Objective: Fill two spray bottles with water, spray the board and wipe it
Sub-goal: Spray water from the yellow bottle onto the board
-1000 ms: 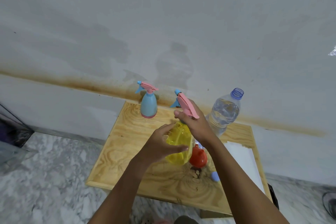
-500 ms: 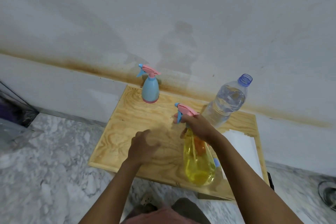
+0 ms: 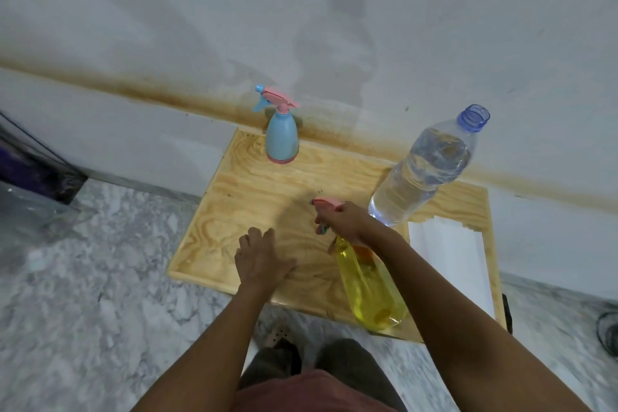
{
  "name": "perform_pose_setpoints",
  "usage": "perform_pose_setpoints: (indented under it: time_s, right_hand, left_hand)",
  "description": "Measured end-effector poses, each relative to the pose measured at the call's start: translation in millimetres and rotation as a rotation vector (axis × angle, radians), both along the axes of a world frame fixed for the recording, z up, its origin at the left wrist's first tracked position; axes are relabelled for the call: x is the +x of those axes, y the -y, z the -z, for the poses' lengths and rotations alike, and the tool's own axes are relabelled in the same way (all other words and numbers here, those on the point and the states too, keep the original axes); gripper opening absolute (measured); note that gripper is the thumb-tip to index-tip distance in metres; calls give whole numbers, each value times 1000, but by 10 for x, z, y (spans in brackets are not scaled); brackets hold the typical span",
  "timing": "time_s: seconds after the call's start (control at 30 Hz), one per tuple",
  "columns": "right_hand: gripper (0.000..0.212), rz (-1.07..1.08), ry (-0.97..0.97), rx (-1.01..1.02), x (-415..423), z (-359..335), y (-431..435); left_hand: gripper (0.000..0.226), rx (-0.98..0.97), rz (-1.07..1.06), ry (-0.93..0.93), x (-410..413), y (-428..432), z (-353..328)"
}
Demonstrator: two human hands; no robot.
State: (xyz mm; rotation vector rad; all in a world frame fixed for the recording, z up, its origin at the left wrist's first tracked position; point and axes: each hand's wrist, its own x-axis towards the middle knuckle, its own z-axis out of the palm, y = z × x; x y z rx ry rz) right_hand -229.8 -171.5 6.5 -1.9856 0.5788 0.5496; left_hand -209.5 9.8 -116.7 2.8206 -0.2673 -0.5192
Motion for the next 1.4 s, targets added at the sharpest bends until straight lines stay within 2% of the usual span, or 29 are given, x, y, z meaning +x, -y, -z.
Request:
perform_pose_setpoints:
  time_s: [0.27,0.5,0.77,0.93,1.07,1.2,1.4]
  right_hand:
    - [42,-57,-19,62,122,61,-22]
    - [39,-139,-14,7,171,25,7]
    - [40,-201,17,-37,151,-4,51]
    - [41,-157,5,15,140,-16,39]
    - [39,-198,2,-59,120,-13,59]
    - [28,-177,2,-47,105,-18,43]
    - [40,-101,-2,-43,84,35,61]
  left_hand:
    - [86,-10,-4,-81,17,17,-60]
    - [94,14,-42,-109,44,72,-40]
    - [91,2,-67,-110,51,92,-25]
    - [93,-11,-68,-111,53,77,-3]
    - [92,-5,-71,-114,51,84,-2]
    - [90,0,-64,-108,56,82,4]
    - [91,8,-56,-92,55,78,20]
